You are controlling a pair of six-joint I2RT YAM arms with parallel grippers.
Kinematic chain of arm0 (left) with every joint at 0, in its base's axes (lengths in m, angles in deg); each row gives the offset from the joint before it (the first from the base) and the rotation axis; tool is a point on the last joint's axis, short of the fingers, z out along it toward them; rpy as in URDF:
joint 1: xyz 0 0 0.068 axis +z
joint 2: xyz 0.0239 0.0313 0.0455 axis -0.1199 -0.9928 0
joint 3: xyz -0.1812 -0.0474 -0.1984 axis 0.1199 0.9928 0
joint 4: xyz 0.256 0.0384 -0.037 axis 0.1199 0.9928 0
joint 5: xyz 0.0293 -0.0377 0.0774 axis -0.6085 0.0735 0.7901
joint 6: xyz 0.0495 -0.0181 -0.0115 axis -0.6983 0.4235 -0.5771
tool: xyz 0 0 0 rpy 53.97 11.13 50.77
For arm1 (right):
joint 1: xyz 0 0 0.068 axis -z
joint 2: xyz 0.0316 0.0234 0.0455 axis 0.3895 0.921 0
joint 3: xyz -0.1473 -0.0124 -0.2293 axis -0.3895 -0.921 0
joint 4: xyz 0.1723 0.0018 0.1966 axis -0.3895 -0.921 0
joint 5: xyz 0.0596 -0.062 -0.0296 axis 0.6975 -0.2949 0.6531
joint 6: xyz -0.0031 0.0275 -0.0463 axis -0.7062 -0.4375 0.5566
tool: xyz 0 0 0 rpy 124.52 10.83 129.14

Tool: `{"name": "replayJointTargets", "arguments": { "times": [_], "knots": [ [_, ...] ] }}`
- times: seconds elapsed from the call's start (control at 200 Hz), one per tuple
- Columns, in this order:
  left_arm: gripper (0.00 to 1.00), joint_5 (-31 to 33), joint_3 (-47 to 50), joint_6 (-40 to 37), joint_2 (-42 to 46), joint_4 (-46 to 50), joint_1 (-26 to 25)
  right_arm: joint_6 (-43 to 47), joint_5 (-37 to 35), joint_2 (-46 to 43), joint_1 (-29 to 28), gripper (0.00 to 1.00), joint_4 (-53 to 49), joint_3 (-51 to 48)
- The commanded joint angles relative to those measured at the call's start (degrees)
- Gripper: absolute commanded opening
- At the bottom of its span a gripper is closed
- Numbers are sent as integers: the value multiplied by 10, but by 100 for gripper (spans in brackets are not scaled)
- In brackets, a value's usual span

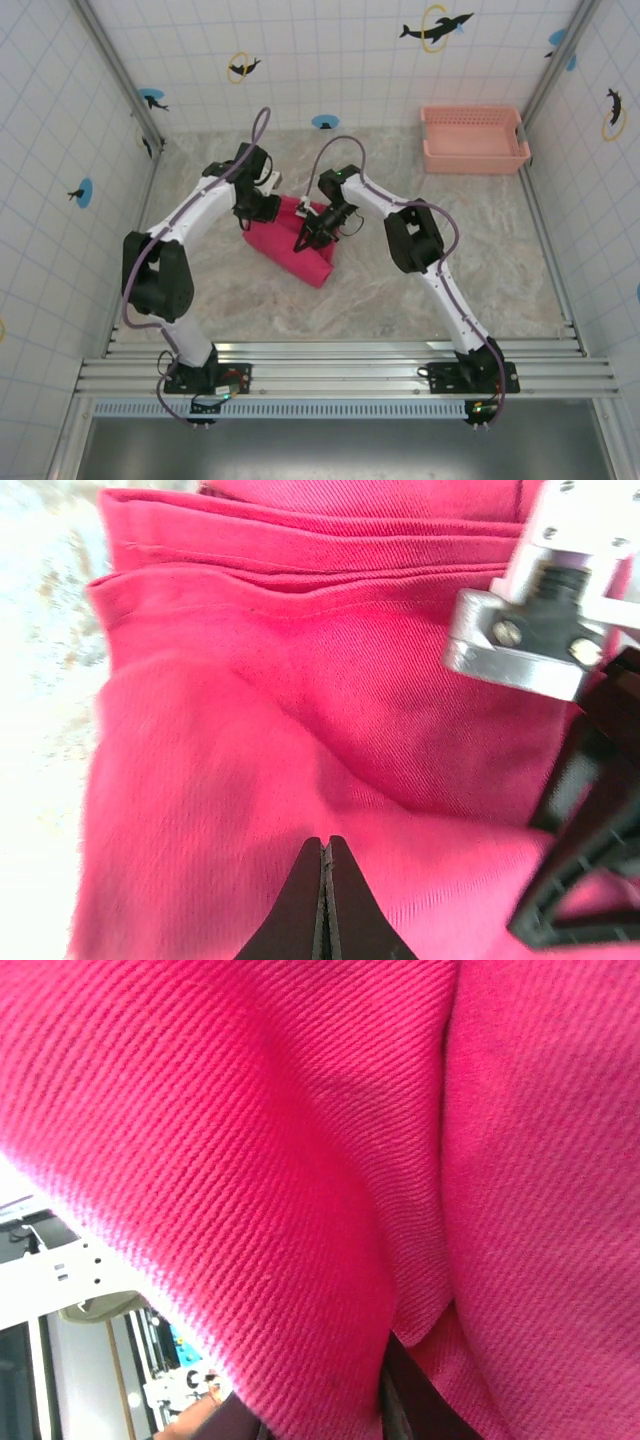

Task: Roll up the long pants

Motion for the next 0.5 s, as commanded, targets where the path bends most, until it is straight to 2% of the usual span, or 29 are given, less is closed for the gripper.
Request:
{"name": "replayJointTargets", "arguments": {
  "times": [0.0, 0.175, 0.495],
  "knots": [
    [0, 2, 5, 15, 42, 13, 0, -22, -57, 52, 29, 20, 39, 2],
    [1, -13, 14, 7, 15, 25, 0, -32, -56, 63, 37, 20, 49, 2],
    [5, -36, -74, 8, -138, 37, 0, -44, -59, 72, 44, 20, 58, 1]
  ]
}}
